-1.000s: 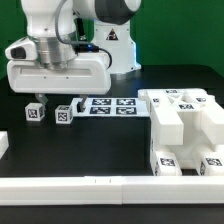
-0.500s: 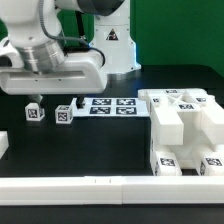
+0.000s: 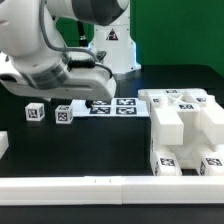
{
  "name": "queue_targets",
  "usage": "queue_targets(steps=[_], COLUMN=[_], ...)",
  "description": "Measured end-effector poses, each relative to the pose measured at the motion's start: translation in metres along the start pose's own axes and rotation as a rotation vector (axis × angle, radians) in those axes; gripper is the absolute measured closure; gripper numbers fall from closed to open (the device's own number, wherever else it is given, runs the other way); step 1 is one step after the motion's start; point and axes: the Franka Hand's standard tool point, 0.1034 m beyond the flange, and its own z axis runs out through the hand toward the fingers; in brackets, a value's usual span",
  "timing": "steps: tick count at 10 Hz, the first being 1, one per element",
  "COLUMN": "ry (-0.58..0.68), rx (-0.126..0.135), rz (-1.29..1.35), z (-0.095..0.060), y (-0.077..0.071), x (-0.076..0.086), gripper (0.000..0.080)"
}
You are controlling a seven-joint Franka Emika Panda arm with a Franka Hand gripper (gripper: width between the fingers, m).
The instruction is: Assemble chair
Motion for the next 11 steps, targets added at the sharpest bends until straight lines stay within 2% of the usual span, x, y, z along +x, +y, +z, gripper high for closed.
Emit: queue_targets(steps=[2,3,7,9,11], ry=[-0.057,-0.073,-0.076,-0.093,-0.031], rx=[-0.054,-0.080,-0.077,-0.078,-0.115], rz=[-0.023,-0.007,0.017,-0.021,-0.129], z=[0.006,0.005,0.009,0.012,0.008], y=[0.022,0.024,0.023,0.028,0.019], x=[-0.003,-0.006,-0.006,0.002,0.010], gripper=[0.0150,0.0150,0.0150,0.0150,0.0150])
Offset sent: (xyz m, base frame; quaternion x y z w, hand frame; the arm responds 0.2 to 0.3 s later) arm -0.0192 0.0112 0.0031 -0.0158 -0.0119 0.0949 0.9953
